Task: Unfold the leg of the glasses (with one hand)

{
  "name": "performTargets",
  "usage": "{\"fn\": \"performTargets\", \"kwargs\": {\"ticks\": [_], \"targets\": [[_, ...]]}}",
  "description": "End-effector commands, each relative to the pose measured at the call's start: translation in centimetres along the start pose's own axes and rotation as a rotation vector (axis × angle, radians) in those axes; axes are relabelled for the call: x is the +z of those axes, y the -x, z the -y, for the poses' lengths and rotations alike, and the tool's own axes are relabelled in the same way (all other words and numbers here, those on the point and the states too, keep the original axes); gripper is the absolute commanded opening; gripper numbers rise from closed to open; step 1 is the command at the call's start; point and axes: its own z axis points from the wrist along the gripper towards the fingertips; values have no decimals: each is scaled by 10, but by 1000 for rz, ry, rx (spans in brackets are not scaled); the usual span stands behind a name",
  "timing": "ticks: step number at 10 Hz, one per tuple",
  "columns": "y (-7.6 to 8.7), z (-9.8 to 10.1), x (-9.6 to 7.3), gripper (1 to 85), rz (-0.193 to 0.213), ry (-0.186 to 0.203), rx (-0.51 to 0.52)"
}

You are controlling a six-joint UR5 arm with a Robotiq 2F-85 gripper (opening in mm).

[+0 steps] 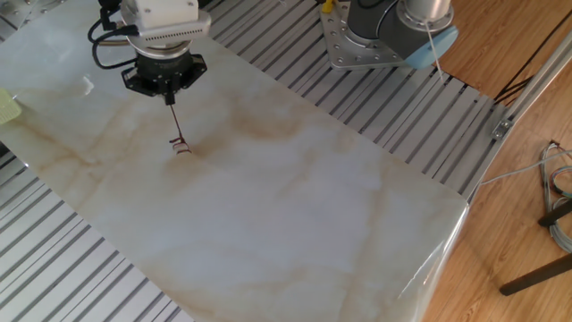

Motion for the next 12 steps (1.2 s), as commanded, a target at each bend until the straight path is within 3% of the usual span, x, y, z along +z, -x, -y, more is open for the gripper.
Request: {"fn": "performTargets", "kwargs": {"ticks": [1, 9, 12], "targets": [[-8, 7, 15, 13, 5, -17, -13], [-4, 11, 20, 13, 0, -21, -10], [-8, 15, 20, 13, -16, -35, -54]]}}
